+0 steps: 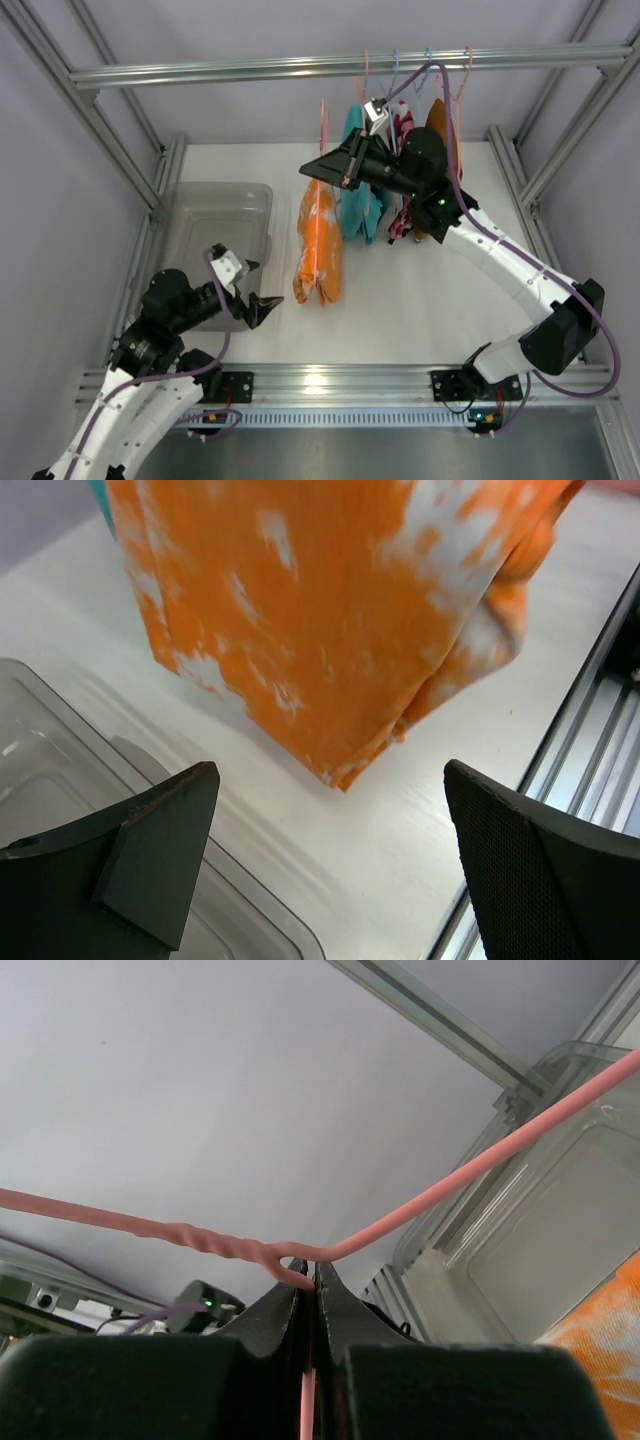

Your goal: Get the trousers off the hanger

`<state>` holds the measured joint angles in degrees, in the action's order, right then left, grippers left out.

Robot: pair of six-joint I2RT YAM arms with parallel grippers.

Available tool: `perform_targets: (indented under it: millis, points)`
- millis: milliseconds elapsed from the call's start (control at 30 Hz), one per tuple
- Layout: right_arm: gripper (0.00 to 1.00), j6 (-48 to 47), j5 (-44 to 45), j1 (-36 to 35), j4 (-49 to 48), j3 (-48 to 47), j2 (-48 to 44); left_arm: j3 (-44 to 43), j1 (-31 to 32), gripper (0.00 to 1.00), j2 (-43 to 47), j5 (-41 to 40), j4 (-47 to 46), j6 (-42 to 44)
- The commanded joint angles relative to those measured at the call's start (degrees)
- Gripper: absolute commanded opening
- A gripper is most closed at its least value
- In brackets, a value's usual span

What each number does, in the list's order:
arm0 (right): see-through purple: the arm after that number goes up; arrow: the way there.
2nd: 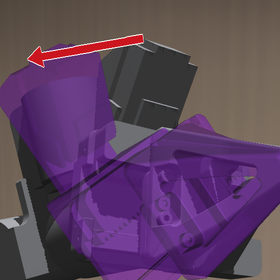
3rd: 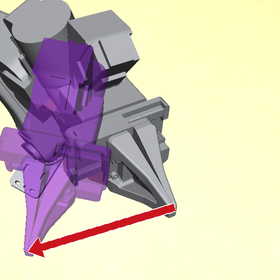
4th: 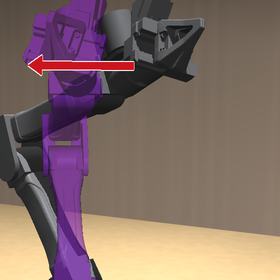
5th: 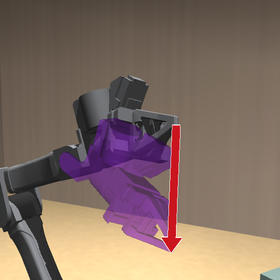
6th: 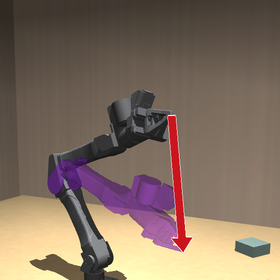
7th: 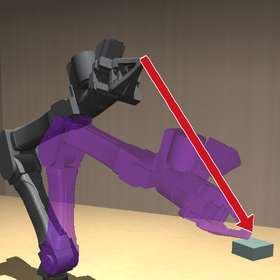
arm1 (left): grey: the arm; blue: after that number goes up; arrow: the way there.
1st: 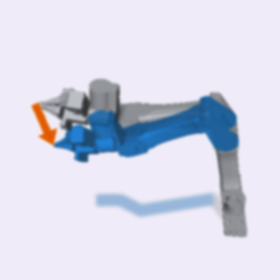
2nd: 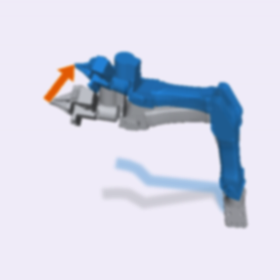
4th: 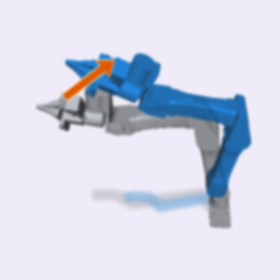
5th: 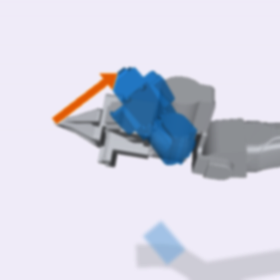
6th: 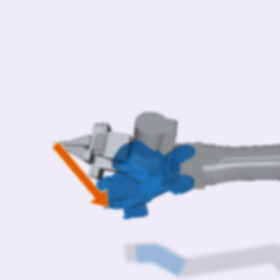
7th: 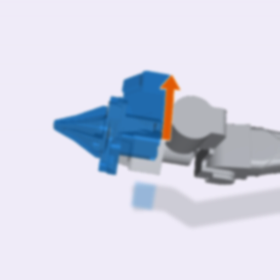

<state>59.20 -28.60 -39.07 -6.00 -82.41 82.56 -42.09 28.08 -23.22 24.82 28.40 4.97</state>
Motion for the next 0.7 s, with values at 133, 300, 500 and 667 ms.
perform_targets:
  millis: [133, 300, 500, 667]
  points:
    - [0.00, 0.4, 1.2, -1.0, -6.0, -9.3, -1.4, 6.7, 0.0, 0.99, -1.8, 3.9, -9.3, 7.1]
    - [0.00, 0.7, 1.3, -0.9, -6.3, -12.0, -0.2, 10.3, 0.0, 0.99, -4.7, 1.0, -17.1, 10.8]
    - [0.00, 0.0, 2.0, -0.7, -5.5, -16.7, 1.0, 18.8, 1.5, 0.99, -4.0, -0.6, -29.0, 12.4]
    - [0.00, 0.0, 1.9, -0.7, -5.9, -18.2, 1.6, 22.3, 6.6, 0.99, -6.0, -8.1, -39.3, 14.7]
